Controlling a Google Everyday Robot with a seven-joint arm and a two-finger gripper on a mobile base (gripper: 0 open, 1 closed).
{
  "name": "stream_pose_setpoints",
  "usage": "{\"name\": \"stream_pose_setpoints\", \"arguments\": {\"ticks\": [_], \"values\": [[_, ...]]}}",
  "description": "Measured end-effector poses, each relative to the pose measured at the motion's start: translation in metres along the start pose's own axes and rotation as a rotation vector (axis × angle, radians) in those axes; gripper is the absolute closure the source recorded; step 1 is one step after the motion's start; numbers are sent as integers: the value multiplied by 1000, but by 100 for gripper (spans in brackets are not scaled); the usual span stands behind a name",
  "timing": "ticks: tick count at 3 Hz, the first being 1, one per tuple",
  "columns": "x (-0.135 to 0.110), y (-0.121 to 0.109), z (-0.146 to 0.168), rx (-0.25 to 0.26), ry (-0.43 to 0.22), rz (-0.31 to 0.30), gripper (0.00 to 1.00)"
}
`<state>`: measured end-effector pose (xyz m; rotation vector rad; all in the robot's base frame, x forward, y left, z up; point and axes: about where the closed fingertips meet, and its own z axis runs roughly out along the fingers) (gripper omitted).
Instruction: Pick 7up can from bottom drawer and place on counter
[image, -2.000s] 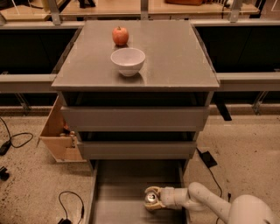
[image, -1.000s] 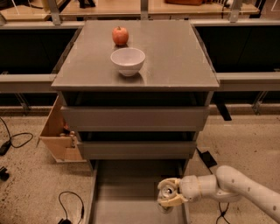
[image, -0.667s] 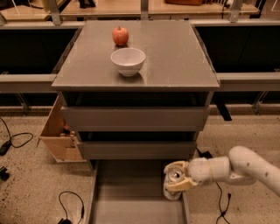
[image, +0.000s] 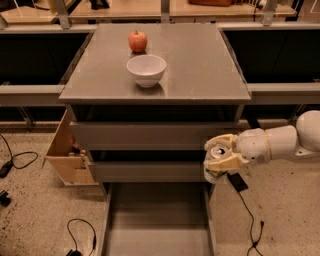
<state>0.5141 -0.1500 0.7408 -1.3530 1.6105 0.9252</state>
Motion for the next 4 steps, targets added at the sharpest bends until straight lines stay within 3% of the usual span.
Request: {"name": "stream_pose_setpoints", "arguments": {"ticks": [1,2,3,4], "values": [[-6,-3,-4,3,2,-5,100],[-42,-17,-26,23,13,-34,100],[-94,-47,-64,79,-3,3,100],[-136,-94,-97,173,-13,89,100]]}}
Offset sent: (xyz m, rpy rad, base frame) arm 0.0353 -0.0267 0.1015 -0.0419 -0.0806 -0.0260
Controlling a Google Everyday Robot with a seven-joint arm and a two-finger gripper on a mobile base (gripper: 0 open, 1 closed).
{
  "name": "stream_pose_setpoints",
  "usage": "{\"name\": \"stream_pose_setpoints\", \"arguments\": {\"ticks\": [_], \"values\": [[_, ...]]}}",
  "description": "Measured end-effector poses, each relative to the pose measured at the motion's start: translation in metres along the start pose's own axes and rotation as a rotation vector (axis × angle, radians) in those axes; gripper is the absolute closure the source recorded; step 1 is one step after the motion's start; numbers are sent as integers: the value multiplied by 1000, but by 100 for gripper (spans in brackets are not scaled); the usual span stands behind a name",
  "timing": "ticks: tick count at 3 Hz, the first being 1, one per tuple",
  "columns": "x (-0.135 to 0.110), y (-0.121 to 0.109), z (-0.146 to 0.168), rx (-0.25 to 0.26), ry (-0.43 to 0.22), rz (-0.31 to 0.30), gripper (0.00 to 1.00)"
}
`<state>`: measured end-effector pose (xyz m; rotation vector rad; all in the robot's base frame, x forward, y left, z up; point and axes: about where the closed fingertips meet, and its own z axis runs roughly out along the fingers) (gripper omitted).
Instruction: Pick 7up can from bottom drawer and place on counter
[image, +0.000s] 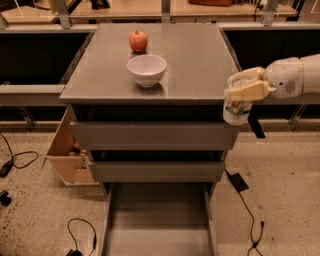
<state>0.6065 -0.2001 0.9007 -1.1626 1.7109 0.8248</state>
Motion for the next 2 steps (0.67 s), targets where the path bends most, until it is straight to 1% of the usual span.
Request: {"name": "stream_pose_setpoints", "arguments": {"ticks": [1,2], "values": [[-32,-53,-18,112,-24,83,100],[-69,-102,-34,241,-63,99,100]]}}
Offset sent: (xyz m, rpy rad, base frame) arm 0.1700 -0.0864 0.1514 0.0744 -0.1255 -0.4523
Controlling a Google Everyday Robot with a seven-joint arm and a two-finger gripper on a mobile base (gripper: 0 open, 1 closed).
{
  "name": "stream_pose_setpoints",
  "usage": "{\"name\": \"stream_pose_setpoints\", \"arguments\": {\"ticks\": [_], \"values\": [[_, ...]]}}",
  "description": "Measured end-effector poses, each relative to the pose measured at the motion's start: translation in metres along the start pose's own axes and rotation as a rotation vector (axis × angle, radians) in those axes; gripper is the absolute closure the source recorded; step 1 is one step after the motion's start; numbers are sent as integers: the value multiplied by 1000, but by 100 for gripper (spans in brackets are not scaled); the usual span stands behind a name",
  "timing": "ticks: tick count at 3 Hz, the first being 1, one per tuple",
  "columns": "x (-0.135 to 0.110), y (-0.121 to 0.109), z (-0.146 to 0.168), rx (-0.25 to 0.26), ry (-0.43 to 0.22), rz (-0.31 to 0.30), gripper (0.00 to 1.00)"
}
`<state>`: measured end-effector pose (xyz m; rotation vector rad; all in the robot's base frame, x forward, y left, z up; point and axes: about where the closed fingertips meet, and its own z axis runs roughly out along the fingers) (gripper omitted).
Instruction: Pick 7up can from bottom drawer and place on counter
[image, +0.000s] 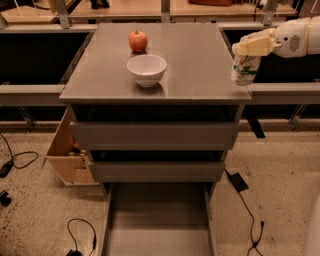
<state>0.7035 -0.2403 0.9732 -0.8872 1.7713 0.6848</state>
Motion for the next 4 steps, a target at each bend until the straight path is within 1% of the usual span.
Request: {"name": "stream_pose_setpoints", "arguments": {"ticks": [1,2,3,4], "values": [[-21,-3,-11,23,-24,-33,100],[-21,-3,-11,23,-24,-33,100],[-34,-6,9,4,-47,-63,100],[-61,-15,55,-11,-96,-70,100]]}}
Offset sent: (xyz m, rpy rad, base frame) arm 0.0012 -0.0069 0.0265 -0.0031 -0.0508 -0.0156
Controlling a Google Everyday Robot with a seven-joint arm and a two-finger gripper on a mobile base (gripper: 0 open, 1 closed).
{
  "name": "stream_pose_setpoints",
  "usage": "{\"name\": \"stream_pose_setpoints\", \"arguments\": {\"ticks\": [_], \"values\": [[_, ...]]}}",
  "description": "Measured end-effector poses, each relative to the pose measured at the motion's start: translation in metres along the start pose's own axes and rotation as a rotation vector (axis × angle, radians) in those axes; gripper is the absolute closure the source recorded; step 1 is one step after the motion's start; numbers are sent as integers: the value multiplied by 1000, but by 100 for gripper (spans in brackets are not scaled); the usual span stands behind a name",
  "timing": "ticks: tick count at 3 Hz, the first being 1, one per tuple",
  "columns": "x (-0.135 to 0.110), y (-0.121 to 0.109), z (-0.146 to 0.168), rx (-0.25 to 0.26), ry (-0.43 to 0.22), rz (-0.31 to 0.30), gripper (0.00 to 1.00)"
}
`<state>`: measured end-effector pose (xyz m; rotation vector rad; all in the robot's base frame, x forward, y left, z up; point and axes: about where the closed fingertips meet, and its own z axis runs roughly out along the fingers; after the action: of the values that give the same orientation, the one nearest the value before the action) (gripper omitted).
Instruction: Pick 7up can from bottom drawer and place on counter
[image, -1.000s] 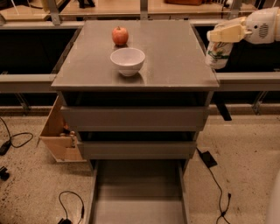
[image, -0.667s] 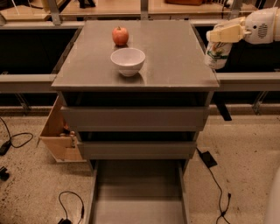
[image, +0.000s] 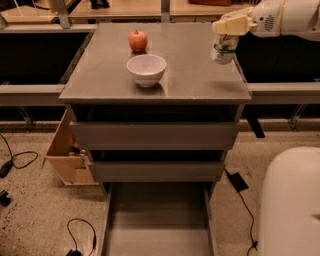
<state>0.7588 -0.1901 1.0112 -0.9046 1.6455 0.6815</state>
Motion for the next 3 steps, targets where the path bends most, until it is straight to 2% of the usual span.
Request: {"name": "stream_pose_setpoints", "arguments": {"ticks": [1,2,3], "values": [[-11,-19,58,40,-28,69,100],[-6,-38,89,96,-34,150,100],[25,-71,108,196,2,231,100]]}}
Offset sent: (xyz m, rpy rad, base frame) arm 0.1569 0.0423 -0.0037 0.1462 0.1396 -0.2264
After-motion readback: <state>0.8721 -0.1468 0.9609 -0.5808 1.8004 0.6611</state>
